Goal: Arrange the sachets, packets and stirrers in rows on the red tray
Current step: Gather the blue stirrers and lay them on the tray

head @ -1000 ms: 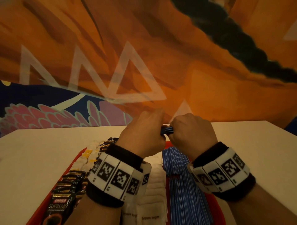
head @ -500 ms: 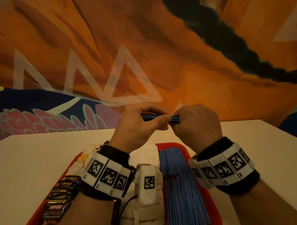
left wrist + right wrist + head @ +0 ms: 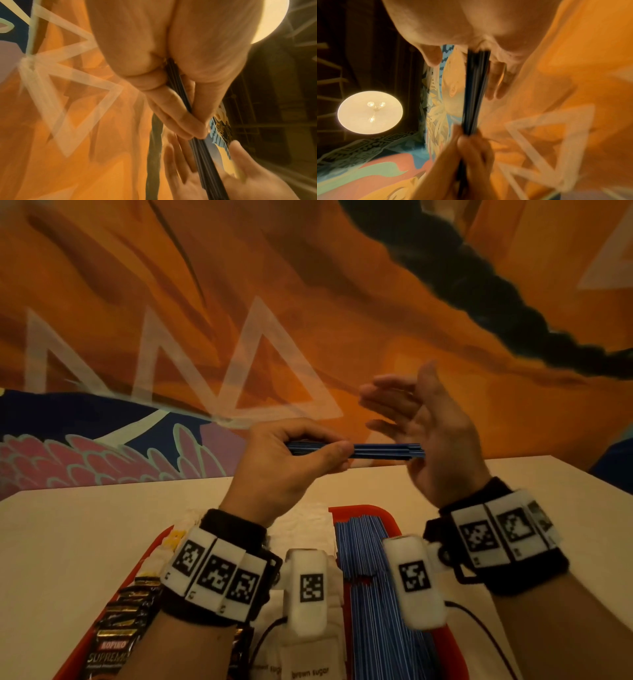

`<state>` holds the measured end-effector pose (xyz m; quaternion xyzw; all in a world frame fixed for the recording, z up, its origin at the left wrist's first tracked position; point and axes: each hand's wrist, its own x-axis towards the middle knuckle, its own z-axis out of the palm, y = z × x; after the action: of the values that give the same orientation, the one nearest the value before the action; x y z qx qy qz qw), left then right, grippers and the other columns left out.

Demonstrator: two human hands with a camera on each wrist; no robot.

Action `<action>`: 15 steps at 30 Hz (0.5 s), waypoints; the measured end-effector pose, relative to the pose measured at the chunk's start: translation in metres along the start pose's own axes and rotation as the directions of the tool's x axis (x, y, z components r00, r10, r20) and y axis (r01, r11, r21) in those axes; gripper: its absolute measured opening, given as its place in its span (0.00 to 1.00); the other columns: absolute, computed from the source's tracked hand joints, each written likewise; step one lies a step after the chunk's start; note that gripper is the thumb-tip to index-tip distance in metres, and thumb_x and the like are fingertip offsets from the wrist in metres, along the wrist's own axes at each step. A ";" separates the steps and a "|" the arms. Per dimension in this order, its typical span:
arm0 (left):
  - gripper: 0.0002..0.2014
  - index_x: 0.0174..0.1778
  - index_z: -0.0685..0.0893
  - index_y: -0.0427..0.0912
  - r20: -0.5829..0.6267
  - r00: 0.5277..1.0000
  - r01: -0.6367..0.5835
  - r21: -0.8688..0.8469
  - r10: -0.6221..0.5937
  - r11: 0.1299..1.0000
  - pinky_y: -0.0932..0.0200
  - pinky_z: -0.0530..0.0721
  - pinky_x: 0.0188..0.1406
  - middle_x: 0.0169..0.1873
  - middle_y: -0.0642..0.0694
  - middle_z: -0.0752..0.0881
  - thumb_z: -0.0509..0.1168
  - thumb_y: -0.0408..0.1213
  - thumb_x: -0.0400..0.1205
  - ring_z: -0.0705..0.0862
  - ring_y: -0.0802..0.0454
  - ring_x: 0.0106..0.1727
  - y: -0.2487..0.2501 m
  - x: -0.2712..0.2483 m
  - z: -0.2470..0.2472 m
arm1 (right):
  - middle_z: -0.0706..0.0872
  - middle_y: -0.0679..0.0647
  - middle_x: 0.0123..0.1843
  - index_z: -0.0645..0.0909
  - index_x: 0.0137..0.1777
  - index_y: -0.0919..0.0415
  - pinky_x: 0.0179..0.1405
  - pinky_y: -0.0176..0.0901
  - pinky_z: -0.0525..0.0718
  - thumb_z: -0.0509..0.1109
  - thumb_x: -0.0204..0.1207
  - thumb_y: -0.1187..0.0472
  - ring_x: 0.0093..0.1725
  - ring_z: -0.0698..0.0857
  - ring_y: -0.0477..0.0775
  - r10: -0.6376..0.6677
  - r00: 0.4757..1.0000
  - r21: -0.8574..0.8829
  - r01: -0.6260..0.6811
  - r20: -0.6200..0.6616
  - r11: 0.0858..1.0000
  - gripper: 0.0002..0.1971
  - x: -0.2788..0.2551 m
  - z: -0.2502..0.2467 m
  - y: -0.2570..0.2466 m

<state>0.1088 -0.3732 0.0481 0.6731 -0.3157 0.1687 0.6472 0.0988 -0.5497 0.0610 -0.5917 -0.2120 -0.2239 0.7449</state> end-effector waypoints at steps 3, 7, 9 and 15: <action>0.09 0.42 0.90 0.39 0.021 1.000 -0.020 0.053 0.019 0.998 0.56 0.91 0.43 0.38 0.46 0.93 0.76 0.38 0.70 0.92 0.49 0.41 -0.004 -0.001 0.007 | 0.92 0.57 0.55 0.84 0.53 0.59 0.62 0.56 0.85 0.55 0.80 0.39 0.58 0.90 0.55 0.037 0.999 0.014 -0.037 -0.012 0.999 0.26 -0.007 0.015 0.006; 0.09 0.42 0.90 0.37 0.018 0.999 -0.032 0.045 0.031 0.998 0.62 0.89 0.40 0.38 0.50 0.92 0.76 0.37 0.69 0.92 0.52 0.41 -0.003 0.000 0.007 | 0.90 0.59 0.59 0.82 0.59 0.63 0.56 0.48 0.88 0.63 0.84 0.53 0.59 0.89 0.56 0.000 0.989 -0.031 0.005 0.148 0.999 0.14 -0.004 0.007 0.005; 0.10 0.42 0.90 0.38 0.000 0.999 -0.050 0.068 0.050 0.996 0.65 0.88 0.40 0.37 0.50 0.92 0.76 0.38 0.69 0.92 0.54 0.41 -0.001 0.001 0.001 | 0.88 0.52 0.62 0.80 0.65 0.56 0.56 0.46 0.88 0.71 0.79 0.60 0.60 0.88 0.49 0.062 0.917 -0.249 0.042 0.393 0.968 0.15 -0.003 -0.005 -0.008; 0.13 0.40 0.85 0.35 0.019 0.999 -0.033 0.104 0.031 0.994 0.57 0.91 0.35 0.35 0.44 0.91 0.75 0.42 0.70 0.92 0.48 0.36 0.002 -0.001 0.002 | 0.87 0.45 0.39 0.87 0.50 0.46 0.39 0.53 0.87 0.68 0.79 0.50 0.36 0.85 0.49 0.218 0.926 -0.936 0.252 0.307 0.246 0.06 -0.009 0.006 -0.012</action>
<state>0.1069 -0.3750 0.0486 0.7023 -0.3227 0.1894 0.6057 0.0847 -0.5458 0.0663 -0.9509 -0.1742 -0.1964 0.1640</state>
